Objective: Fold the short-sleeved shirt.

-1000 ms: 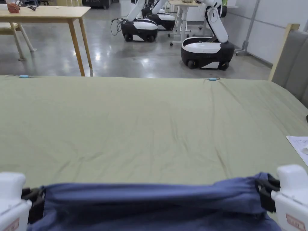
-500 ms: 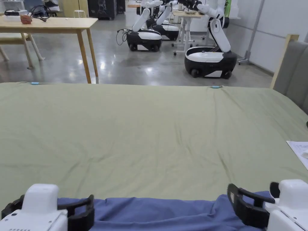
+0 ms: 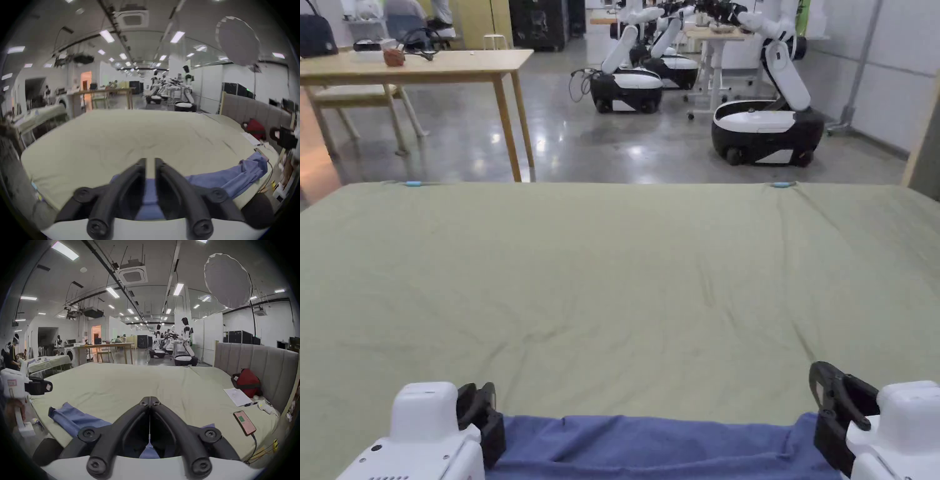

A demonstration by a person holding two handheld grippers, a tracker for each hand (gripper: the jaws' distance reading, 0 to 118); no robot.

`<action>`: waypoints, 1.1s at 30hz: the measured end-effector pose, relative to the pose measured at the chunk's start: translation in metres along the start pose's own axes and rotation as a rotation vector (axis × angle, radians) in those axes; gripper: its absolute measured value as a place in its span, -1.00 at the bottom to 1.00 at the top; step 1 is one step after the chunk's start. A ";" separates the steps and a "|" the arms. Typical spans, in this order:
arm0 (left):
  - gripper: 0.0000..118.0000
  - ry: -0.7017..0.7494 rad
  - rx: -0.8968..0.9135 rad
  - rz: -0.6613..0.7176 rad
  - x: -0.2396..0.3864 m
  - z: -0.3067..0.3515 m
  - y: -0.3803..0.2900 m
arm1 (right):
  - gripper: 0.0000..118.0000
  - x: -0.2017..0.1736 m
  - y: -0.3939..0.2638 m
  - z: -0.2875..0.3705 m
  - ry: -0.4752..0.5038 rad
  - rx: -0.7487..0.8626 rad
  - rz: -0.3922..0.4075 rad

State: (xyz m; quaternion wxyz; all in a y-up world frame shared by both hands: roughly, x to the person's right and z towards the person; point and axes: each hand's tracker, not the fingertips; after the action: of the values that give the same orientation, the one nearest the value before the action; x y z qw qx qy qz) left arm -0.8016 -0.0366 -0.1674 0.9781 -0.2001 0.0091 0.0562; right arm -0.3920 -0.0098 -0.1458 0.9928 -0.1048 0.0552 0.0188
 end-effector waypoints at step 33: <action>-0.88 -0.209 -0.404 0.669 -0.162 -0.109 -0.040 | -0.98 -0.043 -0.033 0.045 -0.071 -0.114 -0.061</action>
State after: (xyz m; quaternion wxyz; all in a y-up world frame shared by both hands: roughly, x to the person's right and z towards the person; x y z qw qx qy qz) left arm -0.9576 -0.1332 -0.2457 0.8426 -0.3676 -0.0368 0.3919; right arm -0.4286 -0.0338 -0.0901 0.9866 -0.1623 0.0155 -0.0045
